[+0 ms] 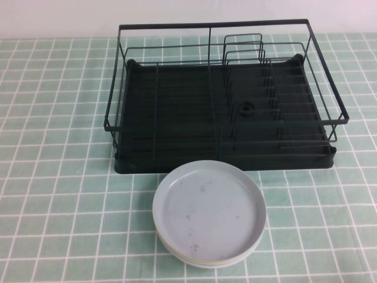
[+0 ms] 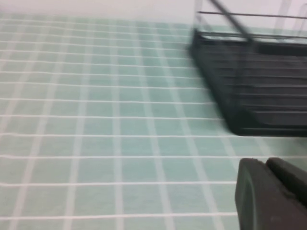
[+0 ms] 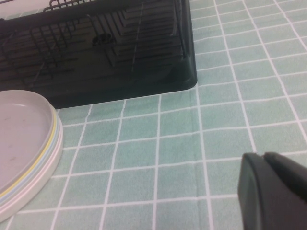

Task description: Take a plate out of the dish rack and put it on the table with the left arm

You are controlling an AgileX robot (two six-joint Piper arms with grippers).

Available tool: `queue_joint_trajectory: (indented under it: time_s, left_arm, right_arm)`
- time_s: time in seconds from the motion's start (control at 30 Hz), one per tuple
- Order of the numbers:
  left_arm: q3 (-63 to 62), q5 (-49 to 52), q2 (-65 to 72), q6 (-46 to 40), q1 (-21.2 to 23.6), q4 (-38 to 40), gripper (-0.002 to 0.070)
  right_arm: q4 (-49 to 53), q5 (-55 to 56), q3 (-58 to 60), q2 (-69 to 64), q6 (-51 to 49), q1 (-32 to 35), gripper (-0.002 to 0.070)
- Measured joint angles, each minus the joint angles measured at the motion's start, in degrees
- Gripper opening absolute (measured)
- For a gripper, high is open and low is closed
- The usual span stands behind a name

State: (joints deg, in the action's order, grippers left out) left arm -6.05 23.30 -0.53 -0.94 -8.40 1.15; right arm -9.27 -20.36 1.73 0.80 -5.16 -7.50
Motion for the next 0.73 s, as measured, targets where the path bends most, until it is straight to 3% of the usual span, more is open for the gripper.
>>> queue_joint_trajectory:
  time_s: [0.2,0.4,0.73]
  left_arm:
    - [7.12,-8.78,0.00,-1.37,4.57,-1.50,-0.0001]
    - [7.39,-3.79,0.00,-3.86,4.92,-3.10,-0.0001]
    - [7.39,-3.62,0.00,-4.21,4.92,-3.08,-0.0001]
  right_arm:
    - [0.00,0.00,0.00,0.00,0.00,0.00,-0.0020]
    - [0.00,0.00,0.00,0.00,0.00,0.00,-0.0020]
    - [0.00,0.00,0.00,0.00,0.00,0.00,-0.0020]
